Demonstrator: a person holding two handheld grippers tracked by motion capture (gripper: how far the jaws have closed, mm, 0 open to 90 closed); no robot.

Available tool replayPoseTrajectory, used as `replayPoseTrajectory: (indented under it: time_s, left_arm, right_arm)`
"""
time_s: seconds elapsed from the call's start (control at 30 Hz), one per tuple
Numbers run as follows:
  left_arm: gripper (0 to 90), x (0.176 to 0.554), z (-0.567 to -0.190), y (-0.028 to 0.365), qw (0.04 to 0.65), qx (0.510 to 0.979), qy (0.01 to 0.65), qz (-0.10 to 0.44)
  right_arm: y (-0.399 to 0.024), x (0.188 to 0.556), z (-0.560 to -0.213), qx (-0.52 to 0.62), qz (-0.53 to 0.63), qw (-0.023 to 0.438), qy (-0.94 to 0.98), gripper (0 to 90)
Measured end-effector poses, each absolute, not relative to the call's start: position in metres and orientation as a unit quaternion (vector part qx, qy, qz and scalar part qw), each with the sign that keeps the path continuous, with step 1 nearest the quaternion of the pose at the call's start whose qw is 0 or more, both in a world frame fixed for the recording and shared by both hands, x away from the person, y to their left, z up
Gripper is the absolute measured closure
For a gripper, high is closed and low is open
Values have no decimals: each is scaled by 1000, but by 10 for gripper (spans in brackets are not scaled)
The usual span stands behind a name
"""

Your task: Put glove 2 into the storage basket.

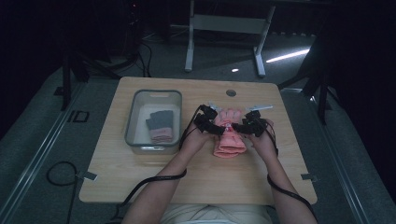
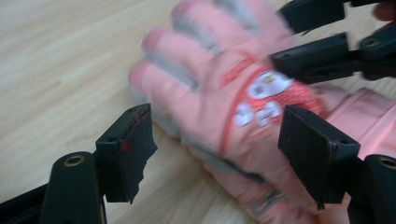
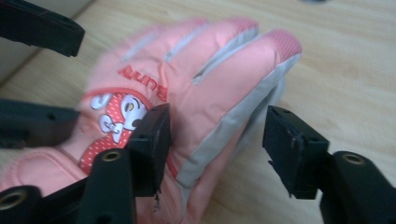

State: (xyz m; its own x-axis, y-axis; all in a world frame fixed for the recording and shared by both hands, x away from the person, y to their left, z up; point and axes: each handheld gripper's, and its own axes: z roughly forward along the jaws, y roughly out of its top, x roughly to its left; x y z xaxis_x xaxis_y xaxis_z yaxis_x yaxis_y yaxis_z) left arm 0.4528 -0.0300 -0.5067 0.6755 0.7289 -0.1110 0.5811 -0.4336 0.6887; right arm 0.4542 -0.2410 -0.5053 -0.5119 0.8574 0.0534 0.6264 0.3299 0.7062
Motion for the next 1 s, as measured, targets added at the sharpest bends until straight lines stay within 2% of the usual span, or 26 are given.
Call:
replayPoseTrajectory:
  time_s: [0.17, 0.33, 0.4, 0.47, 0.6, 0.77, 0.87, 1.0]
  left_arm:
    - [263, 460, -520, -31, 353, 841, 405, 69]
    - [297, 470, -535, -26, 362, 828, 428, 20]
    - [303, 473, -541, -24, 369, 821, 436, 1]
    - [336, 476, -545, -23, 375, 817, 438, -21]
    - [494, 481, -548, -21, 389, 814, 428, -63]
    - [706, 482, -544, -19, 385, 815, 426, -75]
    - [762, 480, -540, -17, 394, 810, 427, -81]
    - [780, 477, -530, -17, 395, 815, 417, -76]
  right_arm:
    - [-251, 456, -514, 473, 341, 141, 800, 396]
    - [-247, 465, -524, 485, 343, 89, 800, 399]
    - [-247, 468, -527, 488, 348, 64, 798, 436]
    - [-246, 470, -529, 485, 357, 40, 797, 519]
    - [-241, 470, -526, 479, 349, 43, 805, 588]
    - [-237, 468, -524, 477, 353, 50, 804, 638]
    - [-239, 468, -522, 478, 369, 44, 796, 655]
    - [-242, 466, -516, 475, 383, 41, 791, 663]
